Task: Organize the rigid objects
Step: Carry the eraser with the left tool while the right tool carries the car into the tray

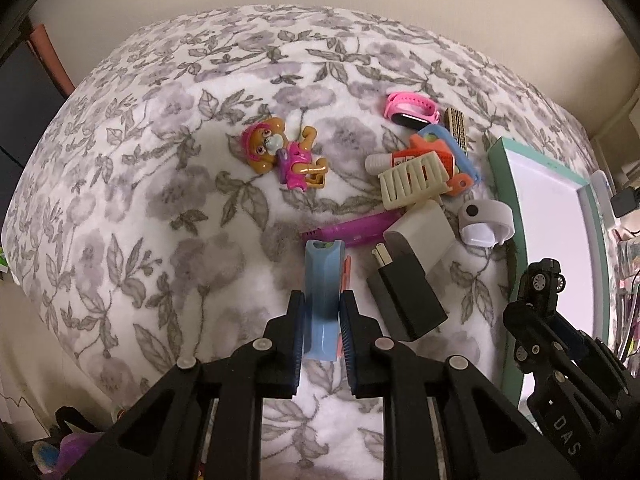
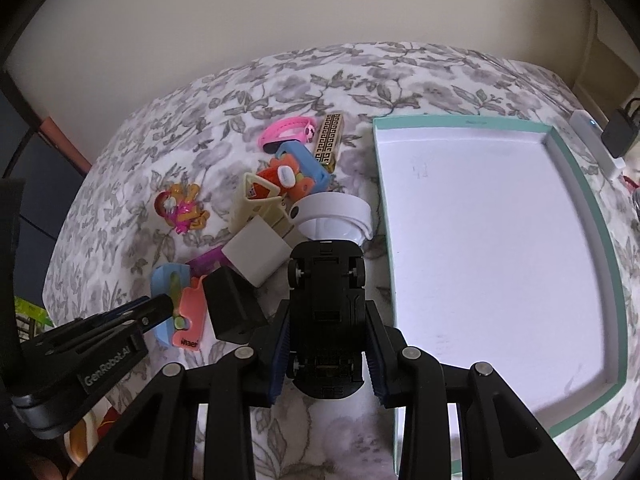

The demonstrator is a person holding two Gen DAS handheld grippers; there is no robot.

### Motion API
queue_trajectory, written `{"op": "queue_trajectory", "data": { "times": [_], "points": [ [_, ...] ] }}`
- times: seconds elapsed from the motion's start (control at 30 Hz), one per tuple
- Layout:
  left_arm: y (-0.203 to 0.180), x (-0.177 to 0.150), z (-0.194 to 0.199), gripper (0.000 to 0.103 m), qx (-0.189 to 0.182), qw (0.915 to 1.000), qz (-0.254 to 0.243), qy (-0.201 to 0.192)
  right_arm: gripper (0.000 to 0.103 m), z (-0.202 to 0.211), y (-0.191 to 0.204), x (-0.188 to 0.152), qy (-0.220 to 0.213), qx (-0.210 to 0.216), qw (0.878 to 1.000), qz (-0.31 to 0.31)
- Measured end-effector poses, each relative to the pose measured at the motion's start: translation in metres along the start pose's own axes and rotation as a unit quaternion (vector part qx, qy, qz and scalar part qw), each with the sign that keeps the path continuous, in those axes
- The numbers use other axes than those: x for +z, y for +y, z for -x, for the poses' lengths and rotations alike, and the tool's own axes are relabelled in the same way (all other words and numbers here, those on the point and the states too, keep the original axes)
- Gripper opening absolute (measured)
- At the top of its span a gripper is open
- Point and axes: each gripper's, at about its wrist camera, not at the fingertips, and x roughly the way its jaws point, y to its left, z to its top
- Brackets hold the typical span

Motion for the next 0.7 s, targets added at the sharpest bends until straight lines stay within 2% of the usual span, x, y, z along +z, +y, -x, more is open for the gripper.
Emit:
{"op": "queue_trajectory", "data": {
  "times": [0.17, 0.3, 0.33, 0.4, 0.5, 0.7],
  "points": [
    [-0.002, 0.002, 0.015, 0.018, -0.003, 0.9994, -0.003, -0.035, 0.035, 0.017, -0.011, 0.008, -0.026, 0.007, 0.999, -0.019],
    [-0.011, 0.006, 0.030, 0.018, -0.027, 0.9975, -0.011, -0.064, 0.035, 0.031, -0.030, 0.018, -0.047, 0.004, 0.998, -0.046],
    [-0.014, 0.007, 0.035, 0.015, -0.035, 0.9968, -0.014, -0.071, 0.035, 0.034, -0.036, 0.019, -0.052, 0.000, 0.997, -0.054],
    [-0.018, 0.009, 0.041, 0.004, -0.046, 0.9954, -0.018, -0.082, 0.035, 0.039, -0.046, 0.022, -0.058, -0.003, 0.996, -0.067],
    [-0.022, 0.013, 0.049, 0.004, -0.062, 0.9930, -0.022, -0.098, 0.035, 0.047, -0.059, 0.026, -0.069, -0.013, 0.994, -0.080],
    [-0.024, 0.012, 0.047, 0.004, -0.058, 0.9937, -0.025, -0.092, 0.035, 0.053, -0.080, 0.029, -0.075, -0.001, 0.991, -0.110]
  ]
}}
